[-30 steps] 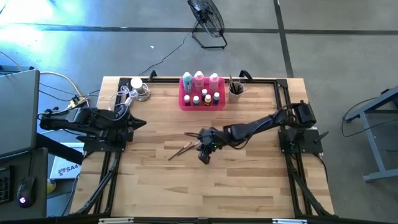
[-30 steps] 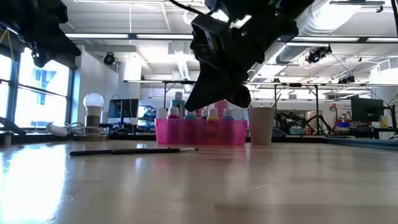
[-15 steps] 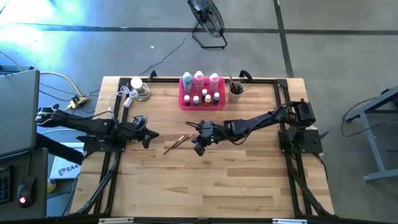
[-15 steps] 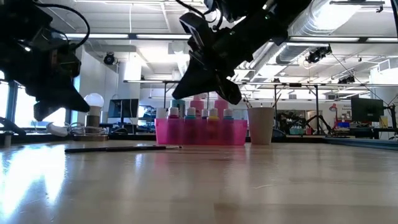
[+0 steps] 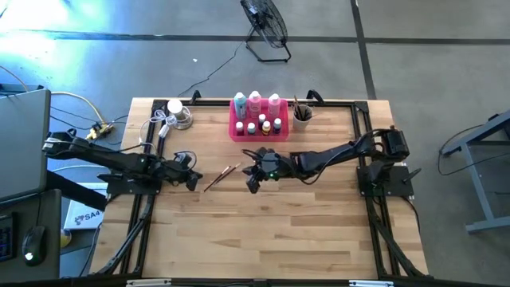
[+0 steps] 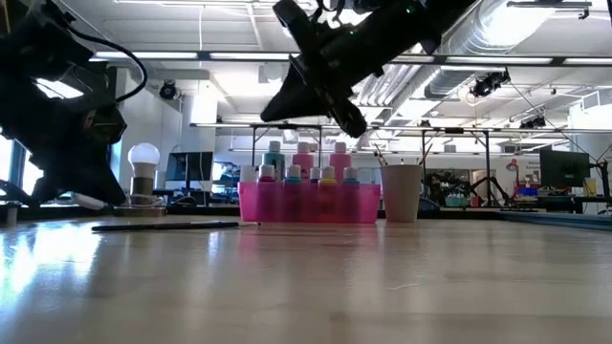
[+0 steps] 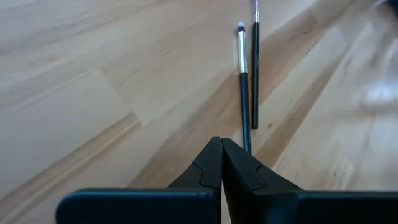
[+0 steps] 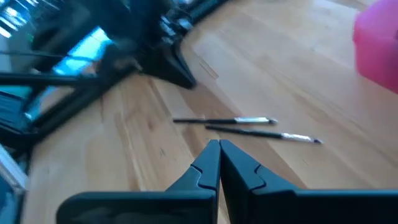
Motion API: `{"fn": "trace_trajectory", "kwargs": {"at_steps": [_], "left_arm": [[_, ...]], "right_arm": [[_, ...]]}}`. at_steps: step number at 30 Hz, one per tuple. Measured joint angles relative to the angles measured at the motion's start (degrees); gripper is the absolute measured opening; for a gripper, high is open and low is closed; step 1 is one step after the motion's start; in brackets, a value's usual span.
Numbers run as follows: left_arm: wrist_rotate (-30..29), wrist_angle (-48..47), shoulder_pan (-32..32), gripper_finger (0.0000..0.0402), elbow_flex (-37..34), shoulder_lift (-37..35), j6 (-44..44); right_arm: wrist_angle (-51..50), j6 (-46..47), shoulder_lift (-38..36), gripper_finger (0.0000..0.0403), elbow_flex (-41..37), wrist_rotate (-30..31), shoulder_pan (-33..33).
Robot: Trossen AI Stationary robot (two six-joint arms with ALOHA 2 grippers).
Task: Pick & Place Paint Supplies
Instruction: Put the silver paintbrush into the white cup
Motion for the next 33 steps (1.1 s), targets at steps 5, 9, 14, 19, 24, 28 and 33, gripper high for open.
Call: {"fn": "trace_trajectory", "kwargs": {"at_steps": [5,9,14,19,24,28,33], "left_arm": [[-2.74,1.94,0.0,0.0,0.02,4.85,-1.71],[-2.15,2.27,0.0,0.0,0.02,8.21,-3.38],[-1.01,5.12,0.0,0.0,0.02,11.29,-4.21],[-1.01,10.03,0.0,0.0,0.11,12.98,-4.05],[-0.98,10.86,0.0,0.0,0.11,13.89,-3.99],[-0.94,10.86,0.0,0.0,0.11,13.88,-3.99],[-0.94,11.6,0.0,0.0,0.11,13.88,-3.99]], "right_arm": [[3.0,-0.86,-0.07,0.0002,0.0,0.21,0.34],[3.38,-1.05,-0.07,0.0002,0.0,2.02,1.0],[5.46,-1.45,-0.07,0.0002,0.0,2.61,1.9],[5.53,-1.47,-0.07,0.0002,0.0,2.74,2.46],[5.51,-1.47,-0.07,0.0002,0.0,2.87,2.44],[5.51,-1.47,-0.07,0.0002,0.0,3.09,2.44],[5.49,-2.41,-0.07,0.0002,0.0,3.07,2.9]]}}
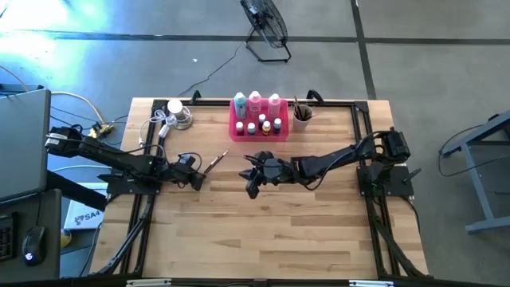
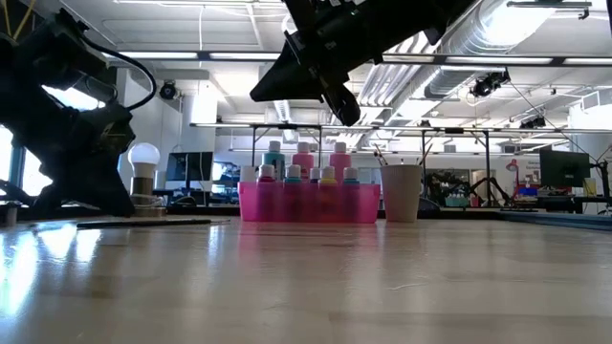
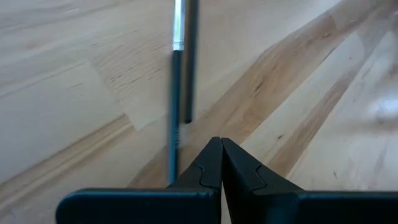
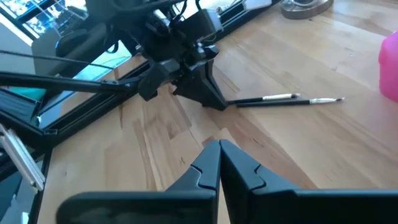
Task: Pick & Place Paint Supplies
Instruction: Put the silver paintbrush into the white cup
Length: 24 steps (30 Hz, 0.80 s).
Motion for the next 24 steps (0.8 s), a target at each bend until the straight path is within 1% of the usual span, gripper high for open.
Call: {"fn": "trace_trajectory", "kwargs": {"at_steps": [3,8,11,13,16,19,21,24], "left_arm": [[-0.02,0.14,0.0,0.0,0.56,-0.23,0.52],[-1.05,0.02,0.0,0.0,3.75,-0.28,7.12],[-2.09,-2.85,0.0,0.0,6.56,-0.29,10.45],[-3.02,-7.15,0.0,0.0,8.99,-0.39,11.09],[-4.97,-15.8,0.0,0.0,13.55,-0.84,13.59],[-7.27,-23.4,0.02,0.0,17.86,-0.82,17.98],[-7.49,-25.35,0.02,0.0,19.76,-0.83,21.09],[-7.21,-24.47,0.02,0.0,20.72,-0.83,25.19]], "right_arm": [[-0.01,-0.55,0.0,0.0002,0.0,-0.03,0.6],[0.0,-0.56,0.0,0.0002,0.0,-0.07,1.15],[-0.08,-0.57,-0.25,0.0002,0.0,-0.08,1.38],[-0.12,-0.55,-1.5,0.0002,-0.02,-0.37,1.71],[0.48,-1.64,-5.99,0.0002,-0.01,0.28,2.85],[0.16,-7.17,-11.73,0.0002,0.0,1.18,4.55],[0.0,-12.99,-15.77,0.0002,0.0,1.19,5.96],[-0.02,-20.31,-21.67,0.0002,0.0,2.23,8.34]]}}
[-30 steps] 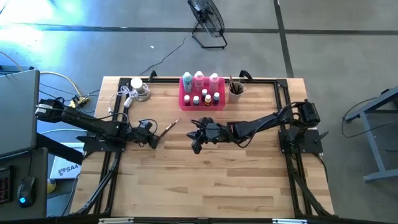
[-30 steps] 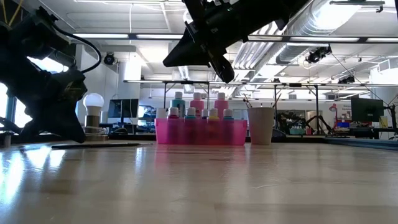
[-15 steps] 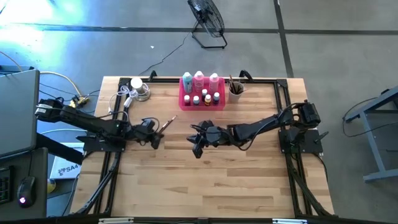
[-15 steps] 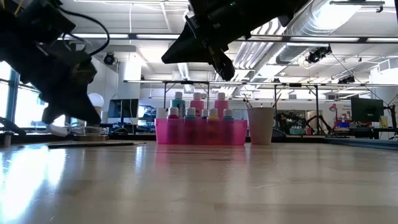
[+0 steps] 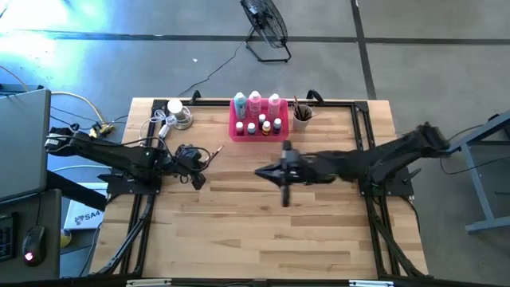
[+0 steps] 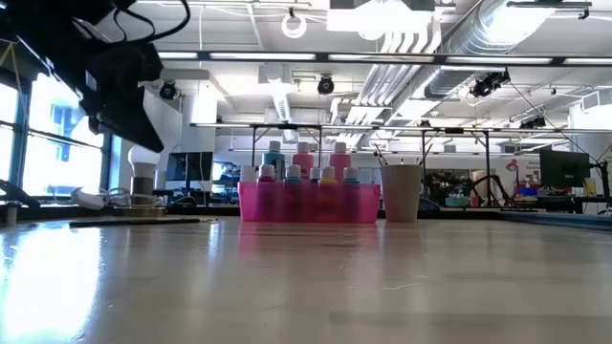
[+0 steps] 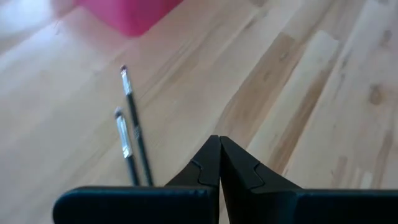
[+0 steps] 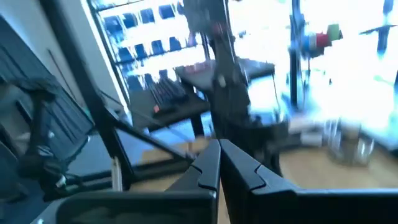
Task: Pick & Place Paint Supplies
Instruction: Put the silver paintbrush into the white cup
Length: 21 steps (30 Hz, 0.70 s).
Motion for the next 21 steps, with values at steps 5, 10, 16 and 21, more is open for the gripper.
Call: {"fn": "trace_trajectory", "kwargs": {"at_steps": [5,10,16,21], "left_arm": [[0.2,1.46,0.0,0.0,0.04,0.02,5.13],[0.42,-3.51,1.06,0.0,0.02,-0.36,7.87],[7.32,-7.19,7.99,0.0,-0.02,-1.43,11.15],[12.49,-3.31,14.29,0.0,0.0,-1.99,15.18]], "right_arm": [[-4.94,-6.62,-8.32,0.0002,-0.01,8.19,4.3],[-6.94,-6.84,-15.58,0.0002,-4.88,19.15,7.53],[3.83,-5.74,-22.7,0.0002,-17.32,27.04,10.27],[17.26,-7.67,-27.8,0.0002,-27.06,27.84,10.65]]}}
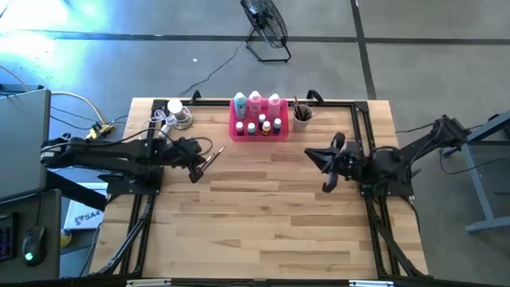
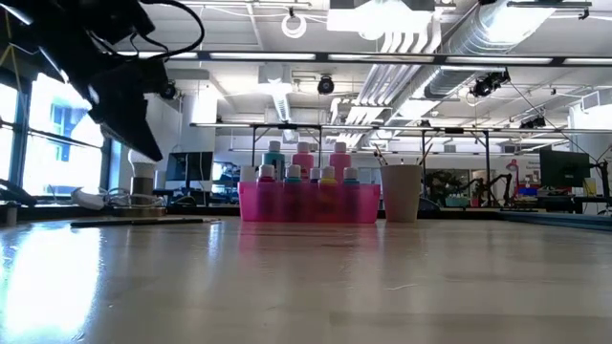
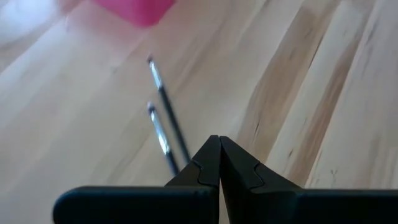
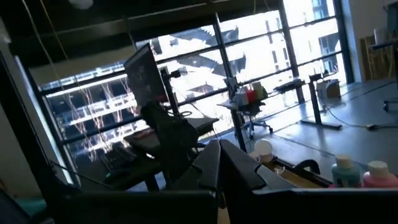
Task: Pick & Place Paint Supplies
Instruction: Put the silver paintbrush into the white cup
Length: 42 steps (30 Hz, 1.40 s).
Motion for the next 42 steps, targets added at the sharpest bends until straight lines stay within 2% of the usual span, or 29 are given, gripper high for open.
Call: {"fn": "trace_trajectory", "kwargs": {"at_steps": [4,9,19,25,42], "left_arm": [[4.64,4.44,4.15,0.0,0.0,-0.02,0.77],[5.19,6.58,7.89,0.0,0.0,0.0,-0.96],[6.2,6.97,12.52,0.0,-0.02,0.22,-2.89],[5.59,6.96,12.71,0.0,-0.02,0.22,-2.95],[6.14,7.67,12.72,0.0002,-0.02,0.56,-3.24]], "right_arm": [[7.05,-5.64,-3.65,0.0002,-5.03,-2.68,0.0],[7.86,-9.19,-10.59,0.0002,-8.26,-3.11,0.0],[-5.18,-9.92,-23.5,0.0002,-9.0,-3.17,0.0],[-8.01,-9.7,-26.29,0.0002,-8.98,-3.18,0.0],[-11.27,-10.07,-28.12,0.0002,-8.98,-4.03,0.0]]}}
